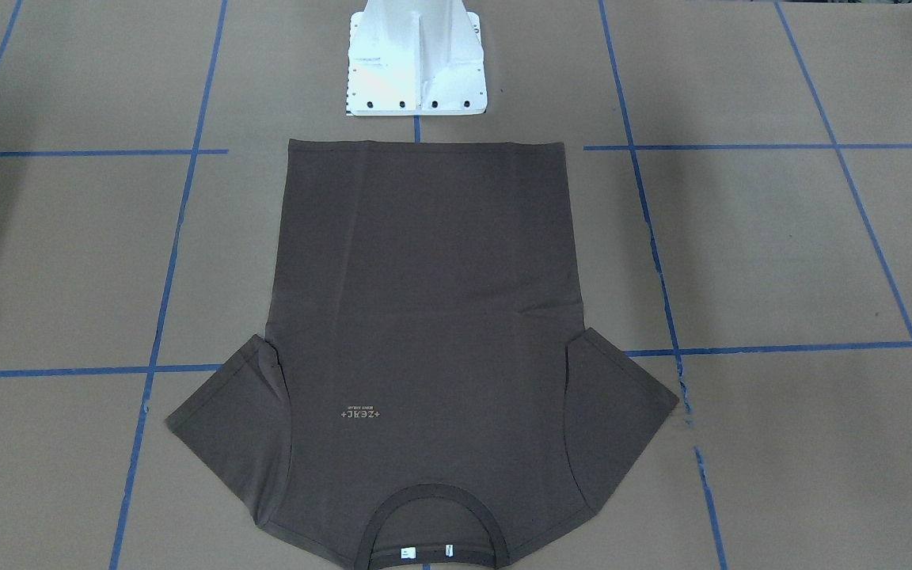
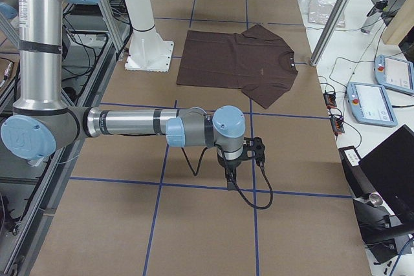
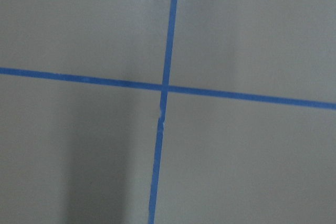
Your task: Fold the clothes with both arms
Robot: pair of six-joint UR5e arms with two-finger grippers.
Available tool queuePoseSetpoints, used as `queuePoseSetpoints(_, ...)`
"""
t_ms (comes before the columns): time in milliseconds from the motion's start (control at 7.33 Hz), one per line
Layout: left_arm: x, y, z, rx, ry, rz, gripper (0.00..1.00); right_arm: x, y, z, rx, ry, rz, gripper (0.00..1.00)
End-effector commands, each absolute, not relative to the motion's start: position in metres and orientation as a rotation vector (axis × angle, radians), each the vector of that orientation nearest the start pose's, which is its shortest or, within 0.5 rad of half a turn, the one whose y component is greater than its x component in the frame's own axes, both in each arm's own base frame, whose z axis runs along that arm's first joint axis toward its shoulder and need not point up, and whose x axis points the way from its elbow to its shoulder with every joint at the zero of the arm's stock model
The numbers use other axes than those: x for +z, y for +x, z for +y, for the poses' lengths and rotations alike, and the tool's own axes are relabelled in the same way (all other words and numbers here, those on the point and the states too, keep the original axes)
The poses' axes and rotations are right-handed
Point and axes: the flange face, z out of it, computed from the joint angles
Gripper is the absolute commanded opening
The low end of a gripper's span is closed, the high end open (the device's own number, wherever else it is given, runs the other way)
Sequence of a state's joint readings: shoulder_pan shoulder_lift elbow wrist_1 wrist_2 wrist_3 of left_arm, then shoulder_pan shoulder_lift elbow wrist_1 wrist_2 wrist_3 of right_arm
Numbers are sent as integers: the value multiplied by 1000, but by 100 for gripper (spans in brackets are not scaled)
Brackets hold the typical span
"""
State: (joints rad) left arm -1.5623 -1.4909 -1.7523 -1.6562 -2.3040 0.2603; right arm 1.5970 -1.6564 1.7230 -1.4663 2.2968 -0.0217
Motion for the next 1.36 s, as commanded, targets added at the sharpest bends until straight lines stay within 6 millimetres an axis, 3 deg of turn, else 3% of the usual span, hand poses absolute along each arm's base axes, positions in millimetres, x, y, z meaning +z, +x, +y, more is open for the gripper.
queuePoseSetpoints(0,540,-61,-491,381,421,672,100,584,80,-478,-158,469,-693,100)
queuePoseSetpoints(273,499,-59,-527,401,566,650,100,582,79,-509,-13,434,-745,100)
queuePoseSetpoints(409,484,-59,-541,324,650,668,100,576,70,-517,-32,422,-818,100)
queuePoseSetpoints(682,480,-58,-539,180,670,730,100,542,43,-540,-93,485,-867,100)
queuePoseSetpoints(818,481,-58,-537,174,668,736,100,521,15,-556,-34,480,-882,100)
queuePoseSetpoints(955,480,-58,-536,176,672,736,100,493,-33,-571,35,438,-931,100)
queuePoseSetpoints(1091,480,-57,-537,178,673,737,100,458,-92,-591,108,417,-932,100)
queuePoseSetpoints(1227,479,-57,-537,178,675,737,100,429,-158,-604,145,409,-925,93)
